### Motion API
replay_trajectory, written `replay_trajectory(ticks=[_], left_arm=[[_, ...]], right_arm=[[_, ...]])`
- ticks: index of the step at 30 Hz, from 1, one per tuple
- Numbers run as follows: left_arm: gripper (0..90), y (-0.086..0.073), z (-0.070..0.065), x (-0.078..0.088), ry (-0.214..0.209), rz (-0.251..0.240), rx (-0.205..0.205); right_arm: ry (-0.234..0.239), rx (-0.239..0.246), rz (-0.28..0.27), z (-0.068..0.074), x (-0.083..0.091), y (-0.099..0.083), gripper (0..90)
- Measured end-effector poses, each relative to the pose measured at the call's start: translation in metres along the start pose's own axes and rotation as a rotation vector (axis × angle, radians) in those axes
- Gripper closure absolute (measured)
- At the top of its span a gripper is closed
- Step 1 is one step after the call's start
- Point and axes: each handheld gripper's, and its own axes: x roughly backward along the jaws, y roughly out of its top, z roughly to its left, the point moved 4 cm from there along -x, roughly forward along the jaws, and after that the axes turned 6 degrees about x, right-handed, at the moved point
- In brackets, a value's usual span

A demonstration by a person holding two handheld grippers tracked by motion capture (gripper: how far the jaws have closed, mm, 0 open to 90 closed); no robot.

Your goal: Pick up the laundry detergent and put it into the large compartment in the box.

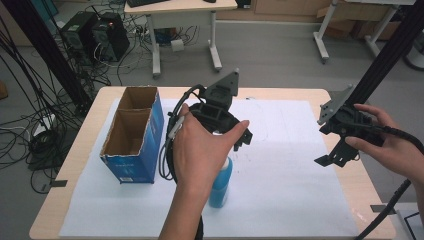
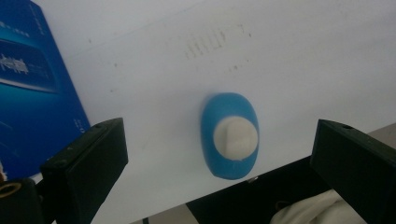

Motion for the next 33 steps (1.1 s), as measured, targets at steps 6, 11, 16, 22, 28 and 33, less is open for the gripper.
replay_trajectory(ticks=[6,11,16,22,28,33], left_arm=[[4.3,-0.003,-0.006,-0.011,0.003,0.011,0.004],[4.2,-0.006,-0.006,-0.030,-0.005,0.026,0.020],[4.3,-0.008,-0.002,-0.045,-0.026,0.037,0.042],[4.3,-0.011,0.001,-0.059,-0.027,0.051,0.057],[4.3,-0.012,-0.001,-0.069,-0.022,0.061,0.061],[4.5,-0.012,-0.002,-0.078,-0.031,0.072,0.063]], right_arm=[[0.005,-0.004,-0.003,0.001,-0.001,-0.002,3.7],[0.010,0.002,0.002,0.001,-0.004,-0.003,3.6],[0.015,0.000,0.001,0.001,-0.007,-0.003,3.6],[0.021,0.003,0.010,-0.001,-0.011,-0.002,3.6],[0.023,0.006,0.013,-0.002,-0.014,0.001,3.6],[0.025,0.005,0.014,-0.002,-0.015,0.002,3.6]])
